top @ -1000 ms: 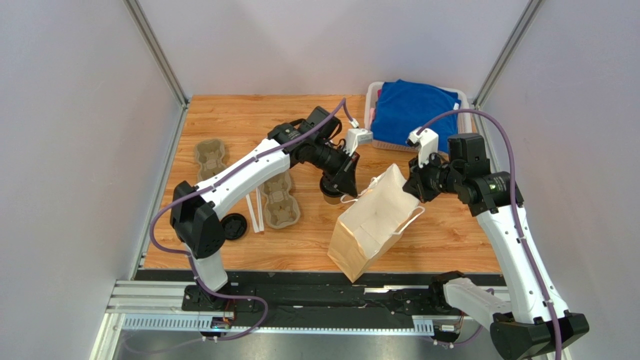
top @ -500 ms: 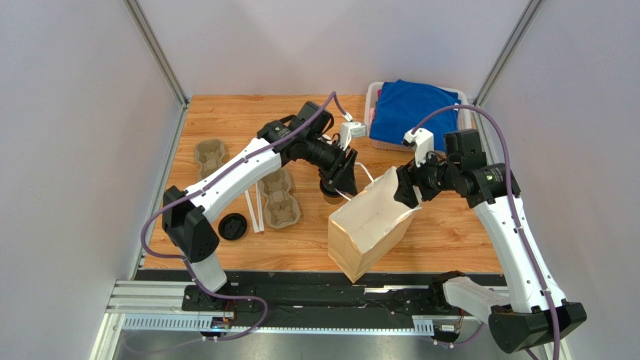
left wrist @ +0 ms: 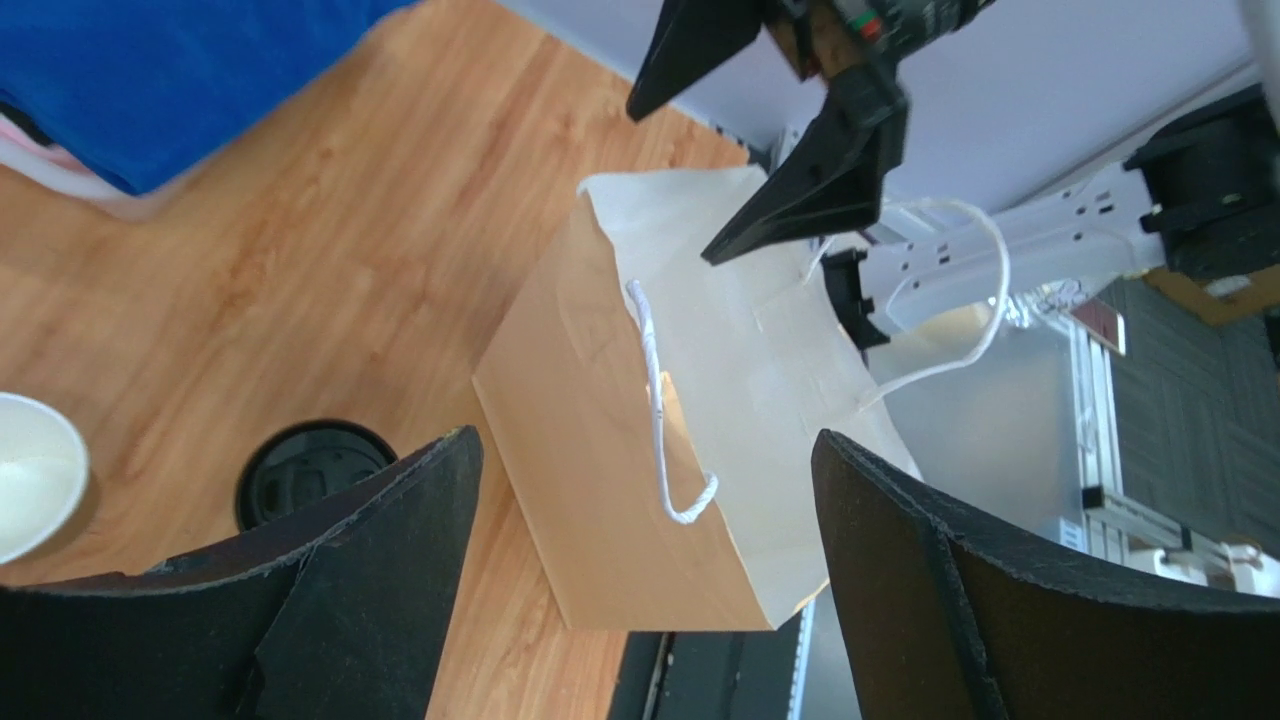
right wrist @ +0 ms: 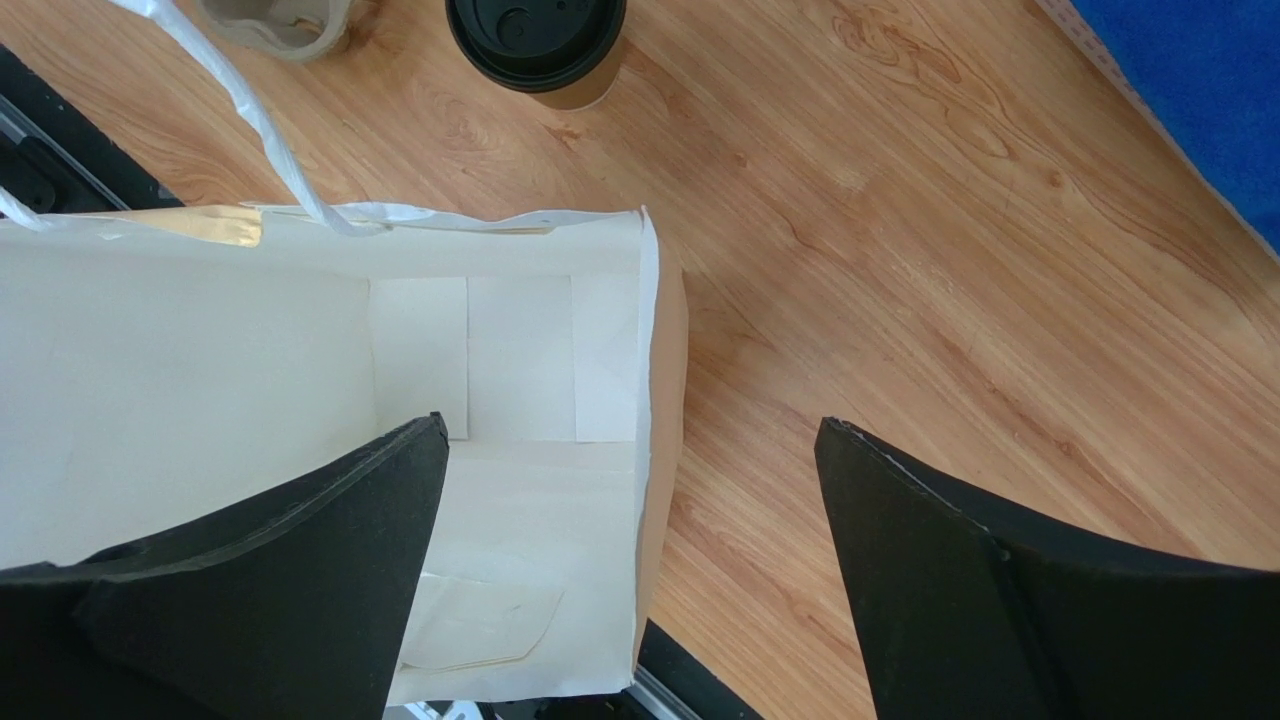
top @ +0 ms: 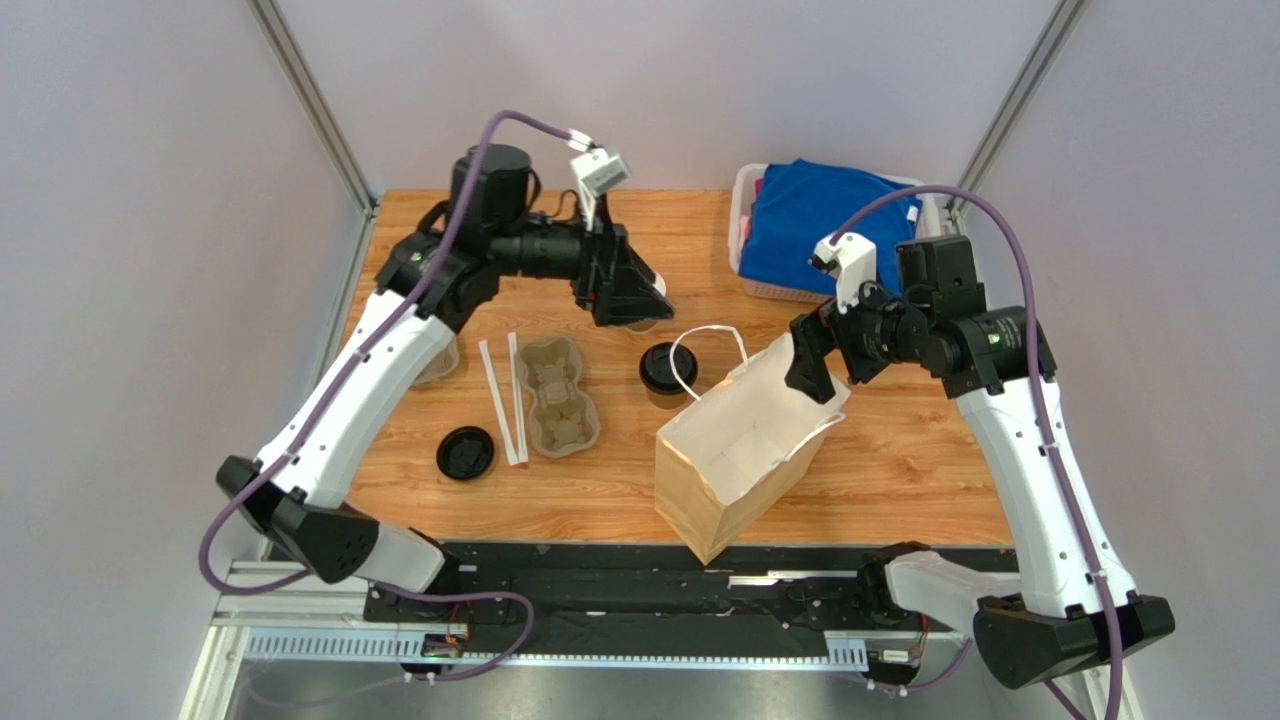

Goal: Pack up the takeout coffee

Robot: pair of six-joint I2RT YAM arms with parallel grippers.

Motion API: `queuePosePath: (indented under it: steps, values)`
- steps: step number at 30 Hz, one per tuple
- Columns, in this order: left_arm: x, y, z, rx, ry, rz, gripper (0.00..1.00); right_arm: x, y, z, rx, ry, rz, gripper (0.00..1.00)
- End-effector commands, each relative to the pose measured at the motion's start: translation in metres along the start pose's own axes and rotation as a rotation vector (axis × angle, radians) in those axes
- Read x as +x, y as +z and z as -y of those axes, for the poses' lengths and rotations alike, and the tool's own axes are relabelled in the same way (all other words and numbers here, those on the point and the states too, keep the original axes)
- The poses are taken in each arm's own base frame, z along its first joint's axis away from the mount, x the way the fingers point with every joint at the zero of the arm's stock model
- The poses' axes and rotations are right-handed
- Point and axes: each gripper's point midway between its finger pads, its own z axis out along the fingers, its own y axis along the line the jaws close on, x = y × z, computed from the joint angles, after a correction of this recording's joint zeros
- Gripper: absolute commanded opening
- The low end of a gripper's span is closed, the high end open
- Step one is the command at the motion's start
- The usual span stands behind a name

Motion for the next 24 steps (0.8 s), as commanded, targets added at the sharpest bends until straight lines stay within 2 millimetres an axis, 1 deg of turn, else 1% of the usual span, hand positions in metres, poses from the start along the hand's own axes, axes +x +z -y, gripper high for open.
queuePosePath:
  steps: [1, 2, 3, 4, 5, 6, 7, 8, 9, 11, 12, 13, 14, 15, 16, 17, 18, 19, 20, 21, 22, 23, 24]
  values:
    - [-0.035, -0.039, 0.014, -0.047, 0.04, 0.157, 0.9, -0.005, -0.01, -0.001, 0.007, -0.014, -0.007, 1.0]
    - [-0.035, -0.046, 0.009, -0.094, 0.027, 0.168, 0.98, -0.006, -0.012, 0.0, 0.016, -0.012, -0.006, 1.0]
    - [-0.033, -0.052, 0.002, -0.147, 0.021, 0.169, 0.99, -0.004, -0.014, 0.001, 0.025, -0.01, -0.012, 1.0]
    - [-0.026, -0.062, -0.016, -0.238, -0.006, 0.153, 0.99, -0.004, -0.016, 0.004, 0.047, -0.012, -0.013, 1.0]
    - [-0.024, -0.07, -0.019, -0.275, 0.012, 0.153, 0.99, -0.006, -0.018, 0.006, 0.063, -0.015, -0.008, 1.0]
    - [-0.021, -0.077, -0.026, -0.312, 0.037, 0.144, 0.99, -0.006, -0.019, 0.008, 0.075, -0.022, -0.006, 1.0]
    - [-0.016, -0.087, -0.035, -0.359, 0.024, 0.143, 0.99, -0.007, -0.02, 0.011, 0.089, -0.028, -0.007, 1.0]
    - [-0.015, -0.095, -0.034, -0.37, 0.035, 0.15, 0.99, -0.007, -0.02, 0.011, 0.091, -0.031, -0.008, 1.0]
    - [-0.011, -0.104, -0.045, -0.405, 0.04, 0.146, 0.99, -0.008, -0.021, 0.011, 0.087, -0.035, -0.009, 0.99]
    - [-0.003, -0.115, -0.053, -0.444, 0.024, 0.131, 0.99, -0.005, -0.02, 0.004, 0.044, -0.042, -0.031, 0.99]
    - [0.001, -0.123, -0.062, -0.472, 0.025, 0.122, 0.99, -0.004, -0.019, 0.002, 0.027, -0.042, -0.037, 0.99]
    - [0.011, -0.126, -0.064, -0.469, 0.001, 0.091, 0.99, -0.003, -0.017, -0.001, 0.007, -0.036, -0.042, 0.99]
    - [0.016, -0.127, -0.069, -0.469, -0.007, 0.068, 0.99, 0.0, -0.015, -0.002, -0.003, -0.028, -0.056, 0.99]
    - [0.022, -0.133, -0.077, -0.488, 0.014, 0.043, 0.99, 0.006, -0.011, -0.002, -0.01, -0.018, -0.074, 0.99]
    - [0.03, -0.137, -0.082, -0.507, -0.009, 0.02, 0.99, 0.009, -0.009, -0.003, -0.017, -0.007, -0.082, 0.99]
    - [0.038, -0.138, -0.091, -0.515, -0.004, -0.007, 0.99, 0.011, -0.008, -0.004, -0.021, -0.005, -0.086, 0.99]
    - [0.042, -0.144, -0.098, -0.529, -0.006, -0.018, 0.99, 0.013, -0.007, -0.003, -0.014, -0.001, -0.085, 0.99]
    - [0.049, -0.145, -0.099, -0.513, -0.014, -0.035, 0.99, 0.019, -0.003, 0.0, -0.003, 0.007, -0.098, 0.98]
    - [0.058, -0.146, -0.106, -0.509, -0.005, -0.057, 0.99, 0.018, -0.001, 0.001, 0.001, 0.001, -0.087, 0.97]
    - [0.062, -0.151, -0.112, -0.515, -0.007, -0.062, 0.99, 0.018, -0.003, 0.002, 0.01, -0.005, -0.075, 0.96]
    - [0.067, -0.15, -0.114, -0.504, -0.003, -0.07, 0.99, 0.019, -0.002, 0.001, -0.006, -0.003, -0.069, 0.92]
    - [0.077, -0.15, -0.121, -0.494, 0.014, -0.095, 0.99, 0.019, -0.002, 0.004, -0.003, -0.003, -0.061, 0.9]
    - [0.083, -0.151, -0.124, -0.488, 0.021, -0.112, 0.99, 0.02, -0.002, 0.004, 0.001, -0.006, -0.059, 0.89]
